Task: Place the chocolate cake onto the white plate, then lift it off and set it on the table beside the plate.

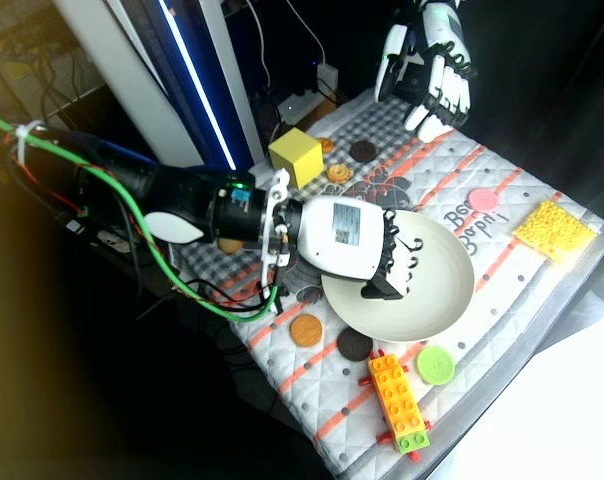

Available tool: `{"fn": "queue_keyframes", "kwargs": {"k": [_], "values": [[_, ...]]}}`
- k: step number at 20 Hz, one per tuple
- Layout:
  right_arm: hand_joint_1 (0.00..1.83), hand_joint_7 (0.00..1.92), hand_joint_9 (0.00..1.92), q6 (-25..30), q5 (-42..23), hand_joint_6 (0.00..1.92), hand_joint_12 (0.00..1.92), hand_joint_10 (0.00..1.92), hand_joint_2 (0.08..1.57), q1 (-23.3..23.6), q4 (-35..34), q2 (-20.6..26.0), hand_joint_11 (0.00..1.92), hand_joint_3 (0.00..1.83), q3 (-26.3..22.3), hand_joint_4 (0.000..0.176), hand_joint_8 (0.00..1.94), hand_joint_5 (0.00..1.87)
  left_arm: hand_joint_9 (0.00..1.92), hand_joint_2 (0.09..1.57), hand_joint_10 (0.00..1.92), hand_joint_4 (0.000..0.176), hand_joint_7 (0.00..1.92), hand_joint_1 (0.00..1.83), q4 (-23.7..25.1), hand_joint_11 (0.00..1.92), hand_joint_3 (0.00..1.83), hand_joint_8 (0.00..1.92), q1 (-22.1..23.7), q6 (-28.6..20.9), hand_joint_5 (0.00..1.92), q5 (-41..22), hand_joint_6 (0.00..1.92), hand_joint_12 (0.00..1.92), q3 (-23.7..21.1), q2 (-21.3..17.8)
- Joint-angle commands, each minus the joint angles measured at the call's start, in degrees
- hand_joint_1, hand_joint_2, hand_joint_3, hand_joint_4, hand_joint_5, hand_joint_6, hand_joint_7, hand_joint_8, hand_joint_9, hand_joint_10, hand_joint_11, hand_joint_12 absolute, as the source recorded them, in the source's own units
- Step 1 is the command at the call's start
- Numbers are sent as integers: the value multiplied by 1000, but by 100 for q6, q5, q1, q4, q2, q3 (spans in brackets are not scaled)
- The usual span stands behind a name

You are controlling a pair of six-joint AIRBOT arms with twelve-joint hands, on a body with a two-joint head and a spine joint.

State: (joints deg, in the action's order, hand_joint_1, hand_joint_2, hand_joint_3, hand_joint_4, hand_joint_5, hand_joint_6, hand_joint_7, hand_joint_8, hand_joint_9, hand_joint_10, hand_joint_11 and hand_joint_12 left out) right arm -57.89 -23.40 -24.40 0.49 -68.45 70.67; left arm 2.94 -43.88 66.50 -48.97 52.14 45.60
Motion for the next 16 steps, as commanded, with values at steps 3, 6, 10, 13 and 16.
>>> {"fn": "queue_keyframes", "kwargs": {"k": [3, 6, 10, 13, 16], "values": [[1327, 733, 656, -10, -1291, 1255, 1921, 1640, 1239, 101, 2, 480, 496, 0, -419, 0, 1418, 745, 310, 1215, 733, 33, 344, 914, -116, 88, 0, 368, 1, -59, 256, -752, 655, 1437, 12, -1], [1303, 629, 598, 545, -1638, 1366, 1921, 1692, 1276, -105, 488, 987, 447, 4, -776, 0, 1500, 721, 238, 1245, 814, 42, 303, 904, -172, 3, 0, 426, -47, -59, 176, -774, 763, 1495, -10, -44], [1196, 750, 662, 716, -1990, 1177, 1921, 1810, 1252, -694, 591, 1621, 686, 0, -1275, 0, 1604, 749, 213, 1266, 526, 44, 349, 850, -242, 0, 0, 136, -115, -59, 120, -852, 822, 1353, -27, -76], [1181, 679, 813, 1500, -2260, 1200, 1921, 1919, 1292, -1329, 808, 1861, 905, 7, -1348, 0, 1775, 680, 188, 1265, 266, 36, 286, 819, -297, 0, 0, 14, -133, -59, 131, -859, 707, 1221, -24, -75], [1204, 727, 619, 1525, -2263, 1139, 1921, 1887, 1259, -1688, 738, 1866, 681, 0, -1362, 0, 1667, 748, 151, 1282, 73, 30, 241, 752, -324, 0, 2, 0, -143, -59, 69, -869, 806, 976, -20, -63]]}}
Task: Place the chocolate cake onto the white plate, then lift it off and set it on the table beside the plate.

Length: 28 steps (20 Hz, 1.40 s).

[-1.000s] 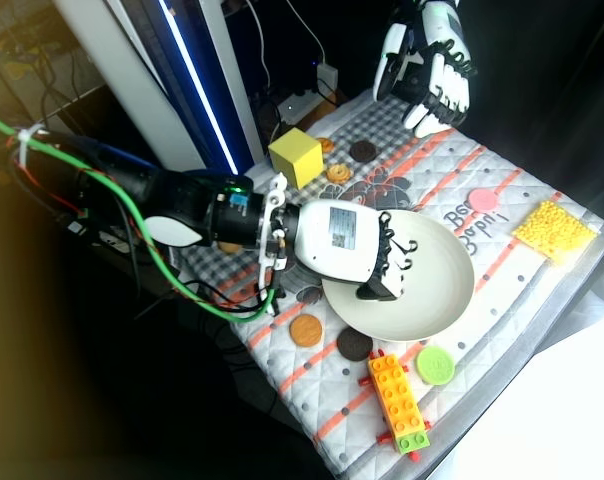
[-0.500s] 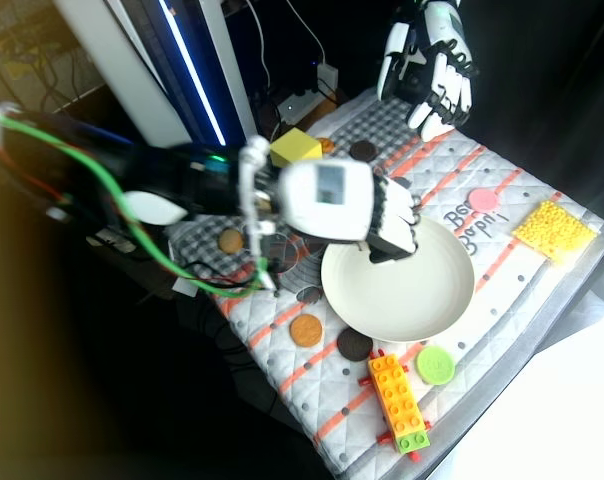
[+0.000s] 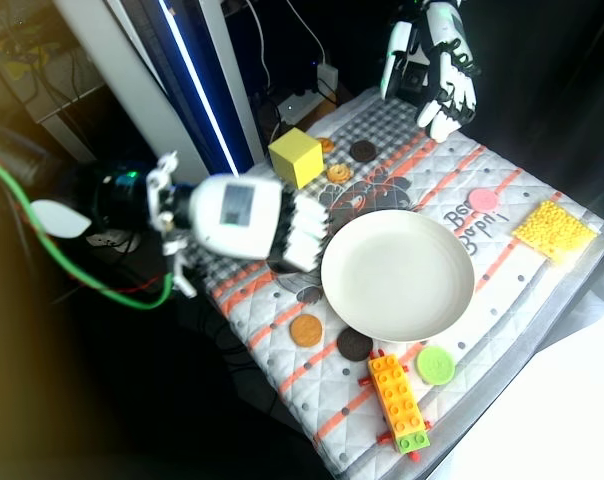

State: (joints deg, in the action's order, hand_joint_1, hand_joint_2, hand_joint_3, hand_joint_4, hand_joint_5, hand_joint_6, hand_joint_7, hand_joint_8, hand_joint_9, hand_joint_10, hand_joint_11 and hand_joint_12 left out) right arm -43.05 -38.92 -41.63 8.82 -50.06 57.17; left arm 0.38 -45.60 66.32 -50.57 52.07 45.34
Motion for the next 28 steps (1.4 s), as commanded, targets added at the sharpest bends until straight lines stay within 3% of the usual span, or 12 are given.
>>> {"fn": "queue_keyframes", "kwargs": {"k": [1, 4, 7, 8, 11, 14, 15, 17, 18, 20, 24, 28], "values": [[1204, 727, 619, 41, -712, 1139, 1921, 1887, 1259, -19, -138, 28, 681, 0, -8, 0, 1667, 748, 151, 1282, 73, 30, 241, 752, -69, 0, 2, 0, 30, -41, 69, -710, 806, 976, -14, -37], [1201, 831, 690, 41, -710, 1232, 1921, 1668, 1235, -417, -567, -38, 663, 0, 110, 0, 1470, 701, 321, 1286, 168, 16, 344, 792, -93, 0, 0, 28, 20, -41, 154, -710, 718, 1310, -10, -43], [976, 253, 86, 41, -712, 477, 1570, 895, 1174, -622, -820, -48, 15, 0, 150, 0, 359, 168, 241, 1285, 500, 44, 376, 839, -93, 0, 0, 20, 7, -41, 197, -681, 695, 1423, -15, -46], [887, 191, 36, 41, -713, 209, 1305, 605, 1147, -654, -845, -19, 0, 0, 134, 33, 80, 102, 215, 1290, 624, 33, 402, 855, -94, 0, 0, 24, -7, -42, 199, -700, 690, 1455, -18, -55], [764, 11, 0, 40, -792, 14, 997, 294, 1136, -685, -844, 117, 0, 0, 38, 27, 4, 3, 276, 1296, 472, 13, 394, 852, -98, 0, 0, 10, -17, -45, 242, -721, 584, 1432, -21, -61], [738, 0, 0, 40, -1191, 0, 398, 10, 1102, -786, -842, 405, 0, 0, -150, 57, 0, 0, 341, 1289, 308, 27, 394, 848, -100, 0, 0, 2, -18, -49, 266, -721, 552, 1422, -19, -58], [710, 0, 14, 40, -1413, 0, 358, 8, 1118, -841, -842, 535, 0, 7, -243, 25, 0, 0, 384, 1288, 311, 20, 414, 858, -100, 27, 0, 8, -20, -49, 266, -721, 552, 1465, -19, -58], [623, 0, 57, 40, -1814, 0, 159, 19, 1081, -940, -844, 727, 0, 0, -382, 119, 0, 0, 377, 1283, 286, 37, 405, 866, -108, 0, 0, 11, -25, -49, 216, -721, 632, 1495, -19, -58], [651, 0, 118, 39, -2088, 0, 628, 29, 1016, -1008, -846, 835, 0, 2, -469, 72, 0, 0, 312, 1297, 367, 29, 433, 821, -112, 0, 0, 13, -30, -49, 154, -722, 745, 1435, -19, -59], [609, 0, 85, 38, -2520, 0, 410, 9, 1015, -1113, -868, 973, 0, 1, -587, 87, 0, 0, 196, 1307, 566, 34, 430, 779, -121, 0, 0, 9, -34, -49, 134, -726, 757, 1422, -18, -59], [544, 0, 136, -115, -3312, 0, 674, 13, 1039, -1406, -1125, 1147, 0, 6, -752, 56, 0, 0, 41, 1285, 98, 67, 187, 752, -136, 0, 0, 30, -43, -49, 74, -781, 701, 453, -19, -63], [592, 0, 120, -284, -3933, 0, 679, 4, 1067, -1766, -1506, 1236, 0, 7, -857, 61, 0, 0, 79, 1262, 89, 62, 116, 624, -155, 0, 0, 0, -44, -49, 98, -934, 177, 988, -26, -65]]}}
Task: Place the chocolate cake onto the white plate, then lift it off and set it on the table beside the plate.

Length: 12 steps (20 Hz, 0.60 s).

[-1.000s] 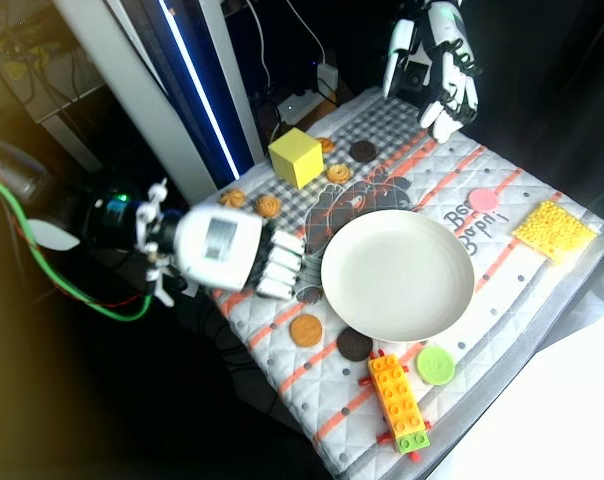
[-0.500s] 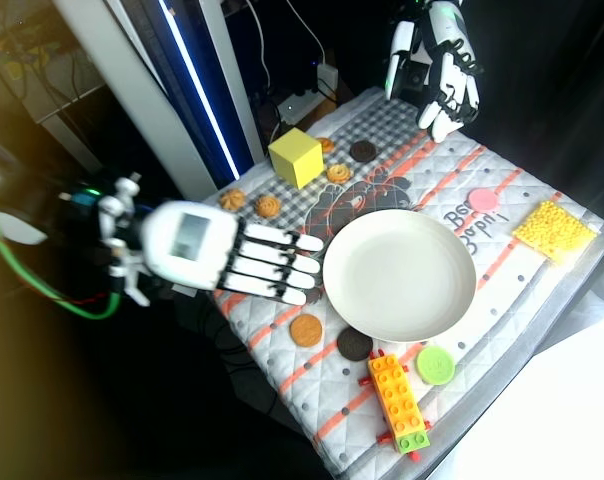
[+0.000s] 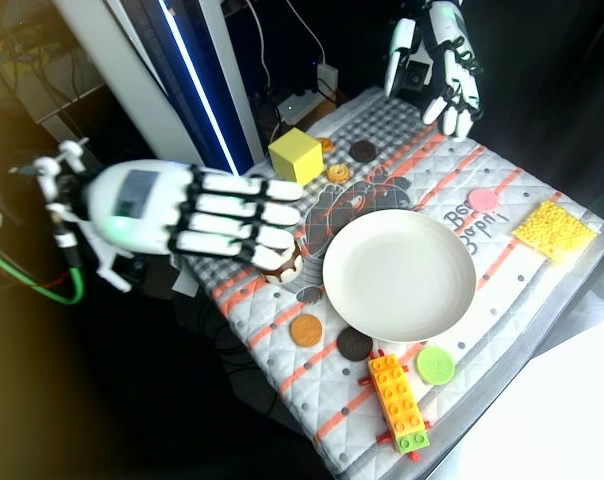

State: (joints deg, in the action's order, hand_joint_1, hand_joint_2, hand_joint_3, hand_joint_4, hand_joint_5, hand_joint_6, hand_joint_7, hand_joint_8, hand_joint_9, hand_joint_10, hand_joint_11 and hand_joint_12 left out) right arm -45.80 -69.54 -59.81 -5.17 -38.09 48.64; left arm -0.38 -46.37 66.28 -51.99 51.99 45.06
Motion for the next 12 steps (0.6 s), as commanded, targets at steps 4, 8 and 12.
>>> {"fn": "queue_keyframes", "kwargs": {"k": [4, 8, 12], "values": [[665, 0, 96, -128, -1327, 0, 628, 1, 1093, -150, -392, 85, 0, 7, -66, 69, 0, 0, 0, 1279, 0, 75, 0, 314, -197, 0, 0, 0, 13, -45, 0, -982, 0, 1, 0, -50], [706, 0, 62, -260, -1580, 0, 652, 2, 1117, -154, -455, 126, 0, 3, -105, 80, 0, 0, 0, 1223, 0, 174, 0, 428, -345, 0, 0, 0, -89, -173, 0, -1340, 0, 0, 16, -124], [657, 0, 7, -323, -1803, 0, 285, 0, 1099, -154, -491, 132, 0, 0, -116, 103, 0, 0, 0, 1229, 0, 176, 0, 422, -513, 0, 0, 0, -244, -242, 0, -1740, 0, 0, 32, -193]]}}
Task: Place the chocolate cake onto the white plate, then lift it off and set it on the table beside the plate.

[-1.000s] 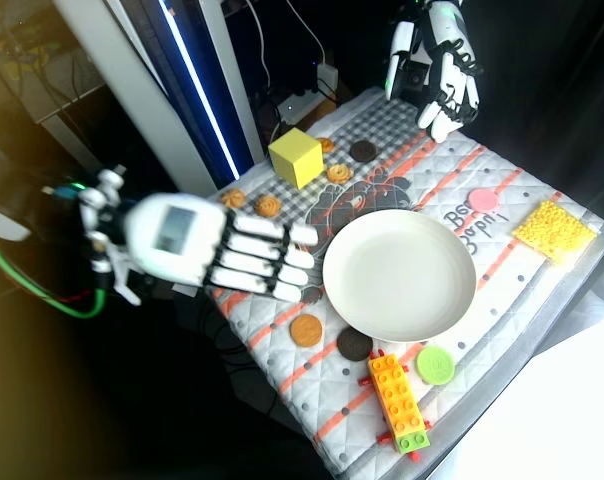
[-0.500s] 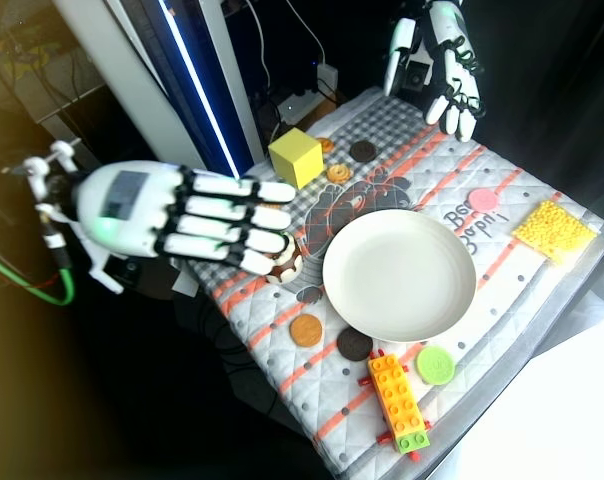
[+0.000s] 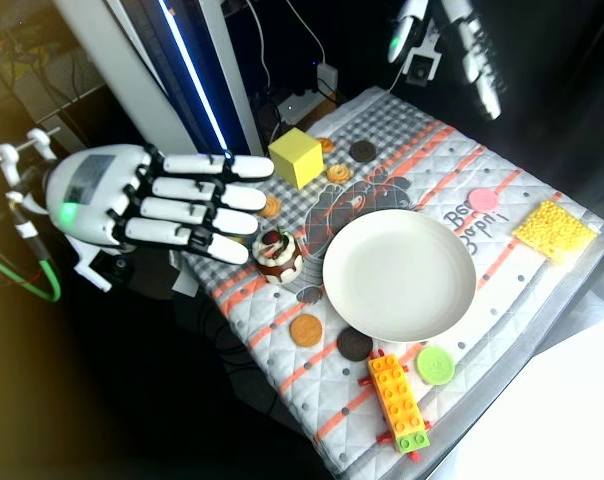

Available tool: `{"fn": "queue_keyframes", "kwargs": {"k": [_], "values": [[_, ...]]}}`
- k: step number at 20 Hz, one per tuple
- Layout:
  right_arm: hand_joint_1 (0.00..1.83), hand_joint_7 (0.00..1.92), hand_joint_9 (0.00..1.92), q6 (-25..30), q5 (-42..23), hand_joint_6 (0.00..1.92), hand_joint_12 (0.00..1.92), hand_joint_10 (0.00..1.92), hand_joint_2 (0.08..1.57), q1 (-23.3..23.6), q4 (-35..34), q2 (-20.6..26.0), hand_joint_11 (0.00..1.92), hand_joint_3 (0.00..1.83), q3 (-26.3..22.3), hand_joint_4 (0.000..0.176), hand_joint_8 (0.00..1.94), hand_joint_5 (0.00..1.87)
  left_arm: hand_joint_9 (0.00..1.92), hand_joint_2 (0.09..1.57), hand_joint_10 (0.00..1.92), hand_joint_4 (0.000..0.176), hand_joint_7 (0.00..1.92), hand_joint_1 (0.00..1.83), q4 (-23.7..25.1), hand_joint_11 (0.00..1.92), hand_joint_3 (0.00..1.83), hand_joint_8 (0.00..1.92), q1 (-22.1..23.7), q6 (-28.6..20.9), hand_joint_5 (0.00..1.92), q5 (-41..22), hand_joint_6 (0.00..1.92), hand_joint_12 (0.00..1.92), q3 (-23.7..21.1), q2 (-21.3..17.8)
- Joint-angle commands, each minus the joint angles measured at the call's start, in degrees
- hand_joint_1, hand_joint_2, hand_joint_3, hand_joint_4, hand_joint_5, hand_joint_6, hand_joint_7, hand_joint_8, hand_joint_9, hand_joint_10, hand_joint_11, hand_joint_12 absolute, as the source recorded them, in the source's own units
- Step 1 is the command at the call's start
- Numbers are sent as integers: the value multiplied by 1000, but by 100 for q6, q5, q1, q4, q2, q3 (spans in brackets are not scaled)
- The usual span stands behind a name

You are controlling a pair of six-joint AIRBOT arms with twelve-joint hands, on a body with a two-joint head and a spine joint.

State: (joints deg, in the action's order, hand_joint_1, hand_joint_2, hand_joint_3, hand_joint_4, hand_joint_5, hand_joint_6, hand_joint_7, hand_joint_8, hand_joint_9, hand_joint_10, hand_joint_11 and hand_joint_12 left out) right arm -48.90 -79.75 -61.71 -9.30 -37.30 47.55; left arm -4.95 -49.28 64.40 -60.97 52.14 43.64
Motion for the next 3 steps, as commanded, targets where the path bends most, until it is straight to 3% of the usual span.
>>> {"fn": "queue_keyframes", "kwargs": {"k": [1, 3], "values": [[632, 0, 1, -30, -859, 0, 188, 0, 1093, 37, -86, 84, 0, 0, -20, 110, 0, 0, 0, 1234, 0, 176, 0, 438, -105, 0, 0, 0, 35, -54, 0, -949, 0, 0, 25, -65], [639, 0, 0, -46, -1010, 0, 340, 0, 1093, 18, -104, 145, 0, 1, -54, 91, 0, 0, 0, 1258, 0, 148, 0, 450, -197, 0, 9, 0, 31, -54, 0, -1164, 0, 0, 45, -64]]}}
